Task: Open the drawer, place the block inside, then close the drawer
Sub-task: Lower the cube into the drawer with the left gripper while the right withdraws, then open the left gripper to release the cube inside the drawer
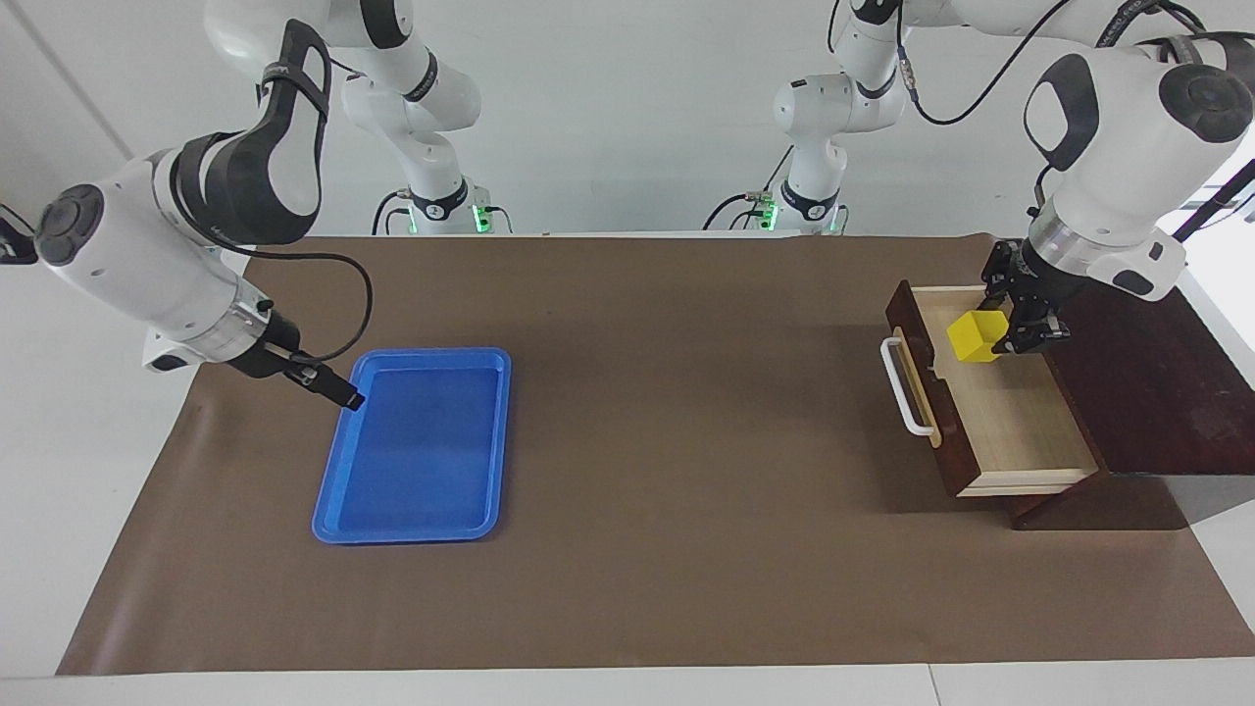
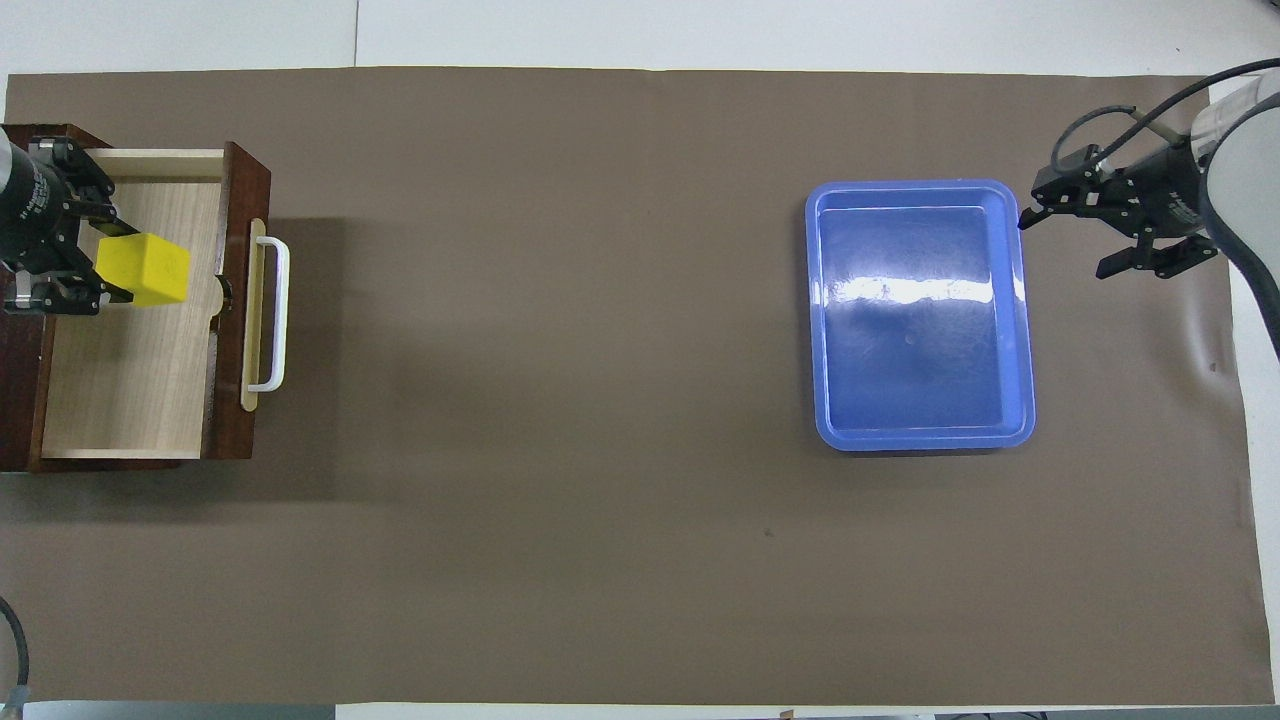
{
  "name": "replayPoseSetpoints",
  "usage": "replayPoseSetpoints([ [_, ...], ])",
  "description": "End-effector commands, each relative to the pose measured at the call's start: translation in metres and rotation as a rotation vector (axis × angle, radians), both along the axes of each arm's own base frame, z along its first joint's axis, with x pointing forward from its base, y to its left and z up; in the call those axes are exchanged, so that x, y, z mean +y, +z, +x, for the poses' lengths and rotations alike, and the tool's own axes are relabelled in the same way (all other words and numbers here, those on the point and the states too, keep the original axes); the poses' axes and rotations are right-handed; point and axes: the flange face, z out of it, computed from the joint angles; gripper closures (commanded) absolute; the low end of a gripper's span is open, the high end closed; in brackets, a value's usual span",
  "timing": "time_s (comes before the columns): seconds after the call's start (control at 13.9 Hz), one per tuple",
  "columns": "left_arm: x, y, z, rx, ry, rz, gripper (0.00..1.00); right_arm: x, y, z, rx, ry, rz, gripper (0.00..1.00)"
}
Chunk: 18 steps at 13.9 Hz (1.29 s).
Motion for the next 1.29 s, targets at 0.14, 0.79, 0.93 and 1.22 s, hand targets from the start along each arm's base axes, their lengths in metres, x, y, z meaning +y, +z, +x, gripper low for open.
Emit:
replayPoseSetpoints([
  [0.14, 0.023, -0.036, -0.028, -0.030, -0.082, 0.068, 1.00, 0.011, 0.077, -0.037, -0.091, 0.320, -0.112, 0.00],
  [0.79, 0.050, -0.110, -0.047, -0.076, -0.099, 0.136, 1.00, 0.042, 0.118, -0.119, -0.083, 0.468, -0.105, 0.00],
  [0.93, 0.044, -0.106, -0.045, -0.076, -0.109, 0.136, 0.04, 0.041, 0.118, -0.116, -0.091, 0.486, -0.121, 0.00],
  [1.22, 0.027, -0.056, -0.034, -0.053, -0.098, 0.138, 0.00, 0.044, 0.121, -0.109, -0.132, 0.491, -0.144, 0.00],
])
